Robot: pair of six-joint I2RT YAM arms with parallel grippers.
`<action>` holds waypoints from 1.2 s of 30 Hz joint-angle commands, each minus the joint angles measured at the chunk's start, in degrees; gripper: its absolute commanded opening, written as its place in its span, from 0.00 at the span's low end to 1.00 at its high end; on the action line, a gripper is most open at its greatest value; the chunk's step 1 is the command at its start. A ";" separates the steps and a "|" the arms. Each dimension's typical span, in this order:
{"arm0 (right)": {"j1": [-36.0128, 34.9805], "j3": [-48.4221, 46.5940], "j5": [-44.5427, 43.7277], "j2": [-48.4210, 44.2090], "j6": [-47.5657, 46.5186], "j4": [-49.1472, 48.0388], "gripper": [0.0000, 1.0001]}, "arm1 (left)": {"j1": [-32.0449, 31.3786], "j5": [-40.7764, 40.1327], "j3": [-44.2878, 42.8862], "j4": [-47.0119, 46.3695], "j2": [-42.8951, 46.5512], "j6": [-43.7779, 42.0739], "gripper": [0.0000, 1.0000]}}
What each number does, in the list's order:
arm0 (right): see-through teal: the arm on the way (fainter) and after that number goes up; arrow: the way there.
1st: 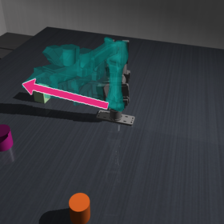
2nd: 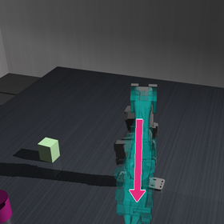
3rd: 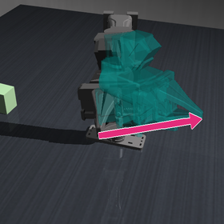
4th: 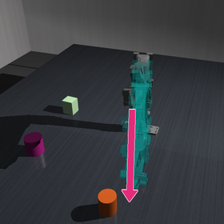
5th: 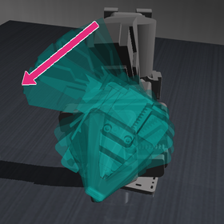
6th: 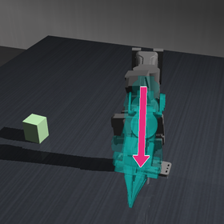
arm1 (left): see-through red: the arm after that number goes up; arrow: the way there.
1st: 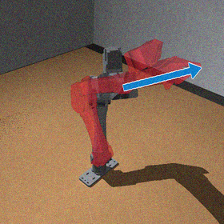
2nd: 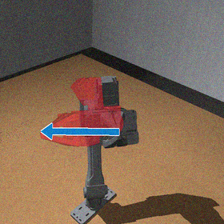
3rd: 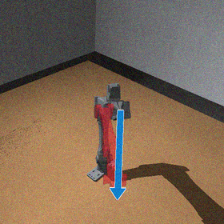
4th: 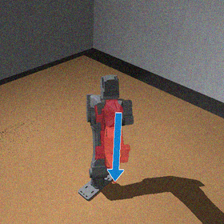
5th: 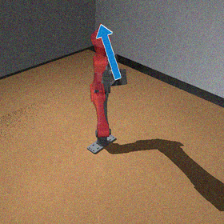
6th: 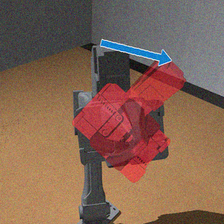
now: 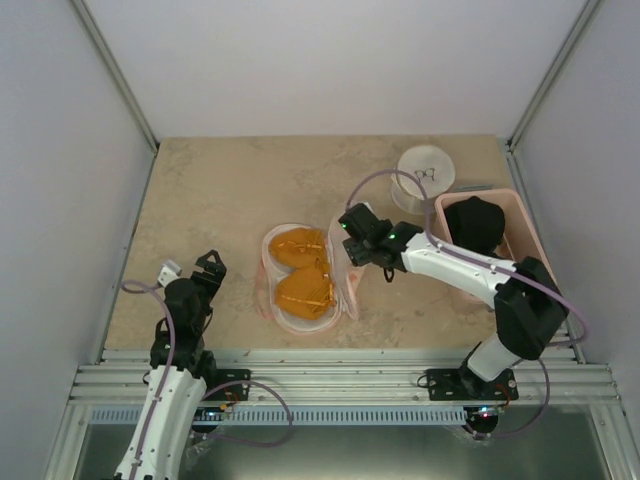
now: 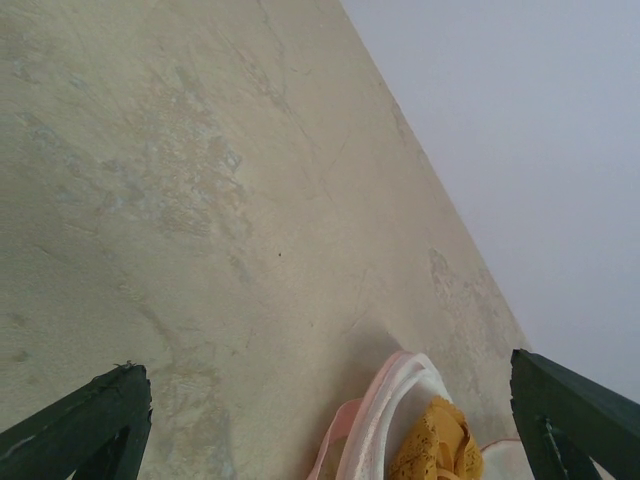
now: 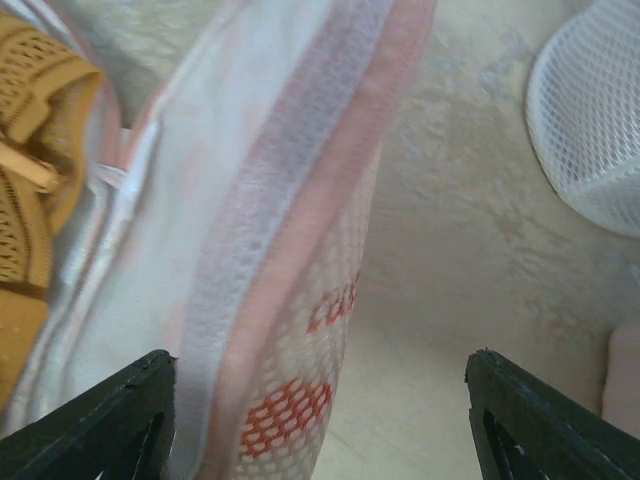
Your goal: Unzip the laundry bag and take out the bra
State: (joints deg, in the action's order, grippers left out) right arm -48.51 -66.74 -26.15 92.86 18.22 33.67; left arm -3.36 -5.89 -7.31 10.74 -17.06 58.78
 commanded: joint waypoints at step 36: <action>7.56 4.95 58.63 -6.73 -16.05 -16.47 0.74 | -4.28 55.25 -15.32 -15.48 -17.12 -49.19 0.99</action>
State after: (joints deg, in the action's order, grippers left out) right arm -46.13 -58.81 23.46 82.00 -2.70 20.97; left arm -3.88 25.41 -12.71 -7.42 -31.27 41.08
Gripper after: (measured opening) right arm 0.752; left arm 0.989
